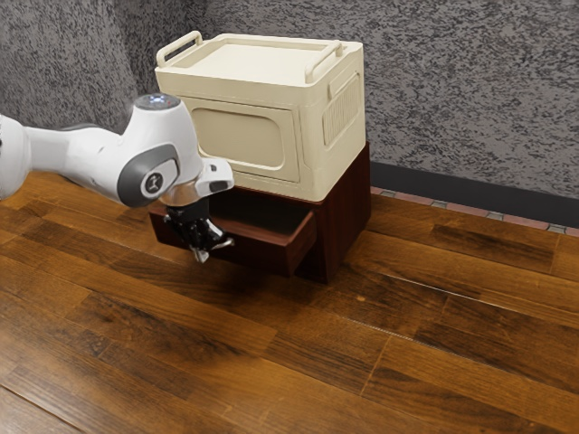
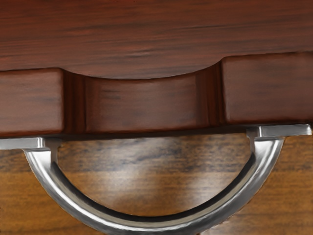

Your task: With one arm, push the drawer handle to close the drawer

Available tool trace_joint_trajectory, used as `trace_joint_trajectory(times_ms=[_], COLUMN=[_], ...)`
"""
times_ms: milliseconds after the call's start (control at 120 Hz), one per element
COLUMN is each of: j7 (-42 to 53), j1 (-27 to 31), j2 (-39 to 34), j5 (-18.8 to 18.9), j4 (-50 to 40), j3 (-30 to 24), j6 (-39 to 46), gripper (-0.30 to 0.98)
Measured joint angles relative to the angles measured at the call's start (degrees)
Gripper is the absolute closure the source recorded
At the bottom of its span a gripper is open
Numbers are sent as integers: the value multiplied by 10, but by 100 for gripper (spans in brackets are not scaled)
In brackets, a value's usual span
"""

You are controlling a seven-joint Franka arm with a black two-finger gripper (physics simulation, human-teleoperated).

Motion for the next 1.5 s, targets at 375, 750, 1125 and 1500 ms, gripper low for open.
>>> trace_joint_trajectory(times_ms=[375,750,1125,1500], j7=[8,16,26,33], j1=[-10,-21,-19,-20], j2=[20,74,97,144], j5=[71,93,105,119], j4=[6,76,114,171], j3=[-10,-9,-6,-5], j6=[54,75,65,57], gripper=[79,78,79,79])
